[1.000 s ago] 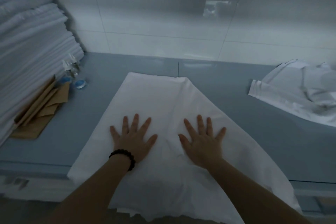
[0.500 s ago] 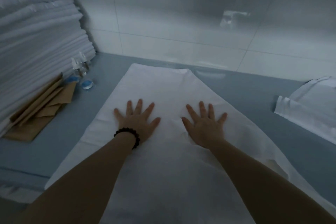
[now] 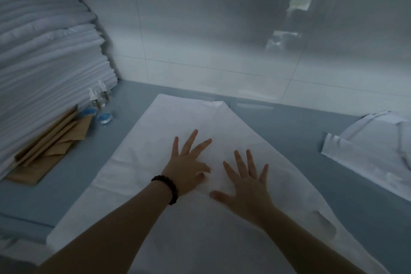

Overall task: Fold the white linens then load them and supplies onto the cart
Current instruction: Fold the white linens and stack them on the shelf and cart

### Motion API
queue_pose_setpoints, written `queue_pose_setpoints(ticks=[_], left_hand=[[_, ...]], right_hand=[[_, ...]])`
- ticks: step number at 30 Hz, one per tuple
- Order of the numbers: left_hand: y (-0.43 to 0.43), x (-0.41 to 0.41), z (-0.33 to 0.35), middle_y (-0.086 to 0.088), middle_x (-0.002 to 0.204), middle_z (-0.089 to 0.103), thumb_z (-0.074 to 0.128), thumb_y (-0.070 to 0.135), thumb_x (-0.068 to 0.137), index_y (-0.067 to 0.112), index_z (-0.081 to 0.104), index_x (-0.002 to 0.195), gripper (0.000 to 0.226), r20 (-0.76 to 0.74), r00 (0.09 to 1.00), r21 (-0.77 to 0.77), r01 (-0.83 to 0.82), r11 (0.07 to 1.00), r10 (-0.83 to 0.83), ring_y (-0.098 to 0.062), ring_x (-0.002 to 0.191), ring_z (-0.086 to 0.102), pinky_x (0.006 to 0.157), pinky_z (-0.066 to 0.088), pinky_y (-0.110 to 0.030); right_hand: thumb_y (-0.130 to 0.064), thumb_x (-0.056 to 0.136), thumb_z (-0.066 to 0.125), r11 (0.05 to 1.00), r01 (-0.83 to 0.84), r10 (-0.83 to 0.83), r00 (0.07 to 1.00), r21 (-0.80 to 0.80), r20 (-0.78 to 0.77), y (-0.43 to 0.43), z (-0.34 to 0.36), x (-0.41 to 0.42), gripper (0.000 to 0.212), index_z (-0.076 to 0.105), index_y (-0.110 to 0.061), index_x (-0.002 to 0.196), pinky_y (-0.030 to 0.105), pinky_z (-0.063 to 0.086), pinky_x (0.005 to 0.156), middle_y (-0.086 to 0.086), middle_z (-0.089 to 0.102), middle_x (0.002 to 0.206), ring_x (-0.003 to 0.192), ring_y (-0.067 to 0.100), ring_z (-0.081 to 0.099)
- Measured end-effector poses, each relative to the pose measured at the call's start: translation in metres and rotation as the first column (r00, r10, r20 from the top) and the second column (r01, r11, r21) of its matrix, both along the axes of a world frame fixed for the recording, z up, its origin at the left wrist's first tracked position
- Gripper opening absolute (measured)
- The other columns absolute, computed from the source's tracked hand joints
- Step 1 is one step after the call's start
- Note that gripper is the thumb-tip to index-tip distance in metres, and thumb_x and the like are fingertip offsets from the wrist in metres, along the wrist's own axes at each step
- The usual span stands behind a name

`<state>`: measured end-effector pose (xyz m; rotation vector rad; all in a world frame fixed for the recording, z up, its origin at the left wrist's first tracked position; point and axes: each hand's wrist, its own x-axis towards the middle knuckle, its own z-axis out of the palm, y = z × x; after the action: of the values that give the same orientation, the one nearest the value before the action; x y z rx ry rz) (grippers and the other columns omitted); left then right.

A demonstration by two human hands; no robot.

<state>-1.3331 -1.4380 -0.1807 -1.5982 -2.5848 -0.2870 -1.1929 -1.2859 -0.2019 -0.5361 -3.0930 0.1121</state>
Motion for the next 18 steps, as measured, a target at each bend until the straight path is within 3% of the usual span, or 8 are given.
queue_pose_setpoints(ticks=[3, 5, 7, 9, 12, 16, 18], left_hand=[[0.008, 0.007, 0.014, 0.008, 0.157, 0.023, 0.066, 0.025, 0.085, 0.032, 0.072, 0.085, 0.009, -0.048, 0.999, 0.142, -0.007, 0.99, 0.014, -0.021, 0.144, -0.017, 0.114, -0.01, -0.058], [0.014, 0.01, 0.025, 0.0, 0.15, 0.039, 0.075, 0.017, 0.078, 0.028, 0.071, 0.078, 0.012, -0.092, 0.995, 0.255, 0.0, 0.967, 0.024, -0.027, 0.146, 0.005, 0.113, 0.004, -0.062], [0.023, 0.013, 0.041, -0.004, 0.144, 0.047, 0.079, 0.012, 0.073, 0.027, 0.07, 0.076, 0.017, -0.12, 0.992, 0.355, 0.001, 0.935, 0.044, -0.033, 0.143, 0.021, 0.111, 0.01, -0.061], [0.034, 0.015, 0.057, -0.005, 0.143, 0.048, 0.079, 0.011, 0.073, 0.027, 0.07, 0.078, 0.019, -0.133, 0.99, 0.414, 0.021, 0.91, 0.038, -0.036, 0.14, 0.025, 0.11, 0.011, -0.058], [0.045, 0.016, 0.069, -0.007, 0.145, 0.046, 0.076, 0.01, 0.075, 0.026, 0.071, 0.081, 0.018, -0.146, 0.989, 0.403, 0.067, 0.913, -0.009, -0.036, 0.141, 0.023, 0.111, 0.013, -0.058], [0.034, 0.011, 0.058, -0.003, 0.152, 0.035, 0.071, 0.013, 0.074, 0.031, 0.069, 0.085, 0.021, -0.102, 0.992, 0.29, 0.097, 0.952, -0.07, -0.033, 0.146, 0.01, 0.11, 0.019, -0.066], [0.027, 0.007, 0.039, 0.001, 0.161, 0.003, 0.065, 0.019, 0.073, 0.041, 0.062, 0.11, 0.043, -0.109, 0.991, 0.073, 0.086, 0.994, -0.078, -0.029, 0.146, -0.016, 0.111, 0.007, -0.069]], right_hand=[[-0.098, 0.061, 0.005, 0.993, -0.016, 0.016, 1.0, 0.115, -0.003, -0.008, 0.006, 0.008, 0.115, 0.021, -0.028, 0.151, 0.072, -0.017, 0.103, 0.004, -0.022, 0.157, 0.14, 0.03, -0.032], [-0.087, 0.072, 0.027, 0.983, 0.005, 0.007, 0.998, 0.183, -0.068, -0.013, 0.014, 0.012, 0.097, 0.049, -0.021, 0.139, 0.078, 0.002, 0.102, 0.011, 0.009, 0.16, 0.146, 0.04, -0.003], [-0.072, 0.075, 0.05, 0.975, 0.052, -0.019, 0.988, 0.217, -0.152, -0.014, 0.022, 0.011, 0.077, 0.061, -0.016, 0.126, 0.079, 0.012, 0.1, 0.013, 0.027, 0.155, 0.144, 0.041, 0.013], [-0.063, 0.079, 0.056, 0.974, 0.116, -0.084, 0.982, 0.194, -0.166, -0.012, 0.028, 0.01, 0.067, 0.06, -0.015, 0.126, 0.079, 0.005, 0.102, 0.013, 0.023, 0.157, 0.145, 0.041, 0.005], [-0.06, 0.089, 0.041, 0.975, 0.144, -0.133, 0.988, 0.171, -0.073, -0.002, 0.027, 0.012, 0.06, 0.051, -0.021, 0.132, 0.075, -0.012, 0.101, 0.007, 0.002, 0.161, 0.141, 0.037, -0.025], [-0.085, 0.075, 0.011, 0.987, 0.086, -0.076, 0.994, 0.135, -0.077, 0.002, 0.017, 0.027, 0.094, 0.056, -0.02, 0.125, 0.074, -0.016, 0.101, 0.006, 0.004, 0.161, 0.142, 0.035, -0.025], [-0.094, 0.065, 0.012, 0.989, 0.024, -0.019, 0.999, 0.143, -0.039, 0.003, 0.011, 0.035, 0.11, 0.052, -0.015, 0.131, 0.073, -0.02, 0.1, 0.008, 0.0, 0.161, 0.14, 0.031, -0.032]])
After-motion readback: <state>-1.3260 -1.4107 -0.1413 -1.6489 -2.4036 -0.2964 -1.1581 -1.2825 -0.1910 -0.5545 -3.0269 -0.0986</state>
